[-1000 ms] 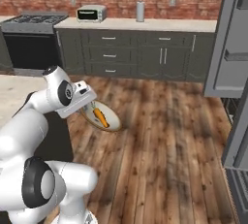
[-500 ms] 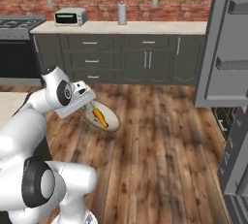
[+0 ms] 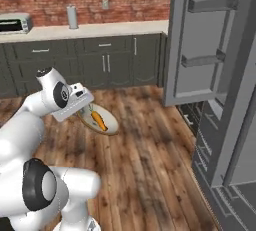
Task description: Pick the chicken drumstick and carrot from their plates and place them in the bowl. Then put the bowl in the fridge.
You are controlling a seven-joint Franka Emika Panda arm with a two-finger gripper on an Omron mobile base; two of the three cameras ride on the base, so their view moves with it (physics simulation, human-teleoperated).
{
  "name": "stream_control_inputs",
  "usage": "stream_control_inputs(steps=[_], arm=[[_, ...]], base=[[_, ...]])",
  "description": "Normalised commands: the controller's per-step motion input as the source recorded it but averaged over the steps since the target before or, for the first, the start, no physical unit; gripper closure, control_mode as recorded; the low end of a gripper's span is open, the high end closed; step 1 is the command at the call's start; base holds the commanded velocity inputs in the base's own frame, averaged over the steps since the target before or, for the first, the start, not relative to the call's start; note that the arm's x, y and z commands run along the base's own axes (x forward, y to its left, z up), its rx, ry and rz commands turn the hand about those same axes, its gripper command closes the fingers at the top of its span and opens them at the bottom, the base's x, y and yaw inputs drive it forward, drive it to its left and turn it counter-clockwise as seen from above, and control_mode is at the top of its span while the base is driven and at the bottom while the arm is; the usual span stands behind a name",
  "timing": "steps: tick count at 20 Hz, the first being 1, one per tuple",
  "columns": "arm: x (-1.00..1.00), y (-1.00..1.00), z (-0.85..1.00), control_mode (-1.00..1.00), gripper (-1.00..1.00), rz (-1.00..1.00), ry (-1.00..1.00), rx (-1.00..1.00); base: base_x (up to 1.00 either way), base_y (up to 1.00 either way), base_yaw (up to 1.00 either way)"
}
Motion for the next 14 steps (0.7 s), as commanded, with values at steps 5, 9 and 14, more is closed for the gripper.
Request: stream_control_inputs(steps=[5, 9, 14], arm=[[0.00, 0.00, 0.00, 1.00, 1.00, 0.00, 0.00, 0.00], [0.00, 0.00, 0.00, 1.00, 1.00, 0.00, 0.00, 0.00], [0.00, 0.00, 0.00, 1.00, 1.00, 0.00, 0.00, 0.00]], base=[[0.32, -0.04, -0.61], [0.41, -0.01, -0.55], [0.42, 0.00, -0.56]])
